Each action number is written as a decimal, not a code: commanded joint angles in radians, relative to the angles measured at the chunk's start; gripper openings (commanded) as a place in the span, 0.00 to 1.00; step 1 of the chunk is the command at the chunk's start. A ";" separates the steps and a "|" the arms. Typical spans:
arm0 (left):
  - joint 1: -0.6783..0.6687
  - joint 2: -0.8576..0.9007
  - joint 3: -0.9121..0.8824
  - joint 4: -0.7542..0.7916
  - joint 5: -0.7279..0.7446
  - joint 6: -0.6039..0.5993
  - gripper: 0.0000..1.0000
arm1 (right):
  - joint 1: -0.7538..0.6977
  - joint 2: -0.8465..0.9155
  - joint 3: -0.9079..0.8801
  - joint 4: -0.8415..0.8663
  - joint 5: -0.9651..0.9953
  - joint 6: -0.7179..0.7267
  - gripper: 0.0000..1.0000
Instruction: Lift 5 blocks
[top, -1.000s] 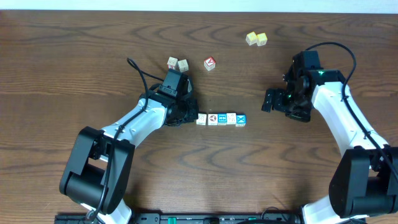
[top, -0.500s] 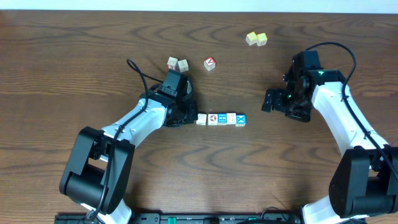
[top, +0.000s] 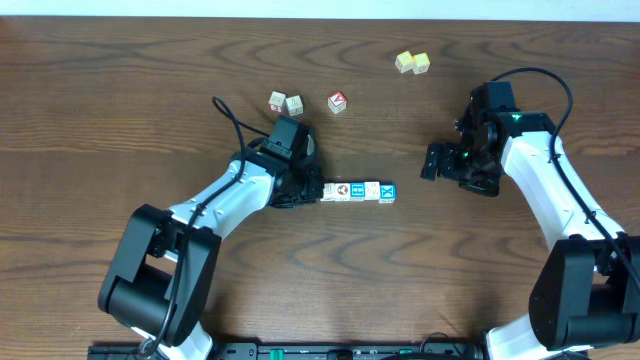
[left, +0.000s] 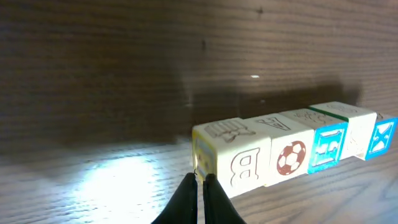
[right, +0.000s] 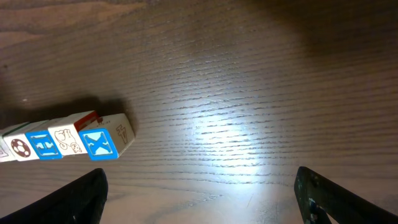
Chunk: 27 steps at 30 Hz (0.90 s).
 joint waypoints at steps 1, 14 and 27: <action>-0.003 0.008 -0.010 -0.005 0.001 -0.013 0.07 | 0.005 0.006 -0.005 -0.001 0.010 0.010 0.93; -0.002 0.008 -0.010 0.009 -0.209 -0.012 0.07 | 0.005 0.006 -0.005 -0.002 0.010 0.010 0.93; 0.013 -0.149 0.066 0.026 -0.159 0.029 0.07 | 0.005 0.006 -0.005 0.006 0.010 0.010 0.93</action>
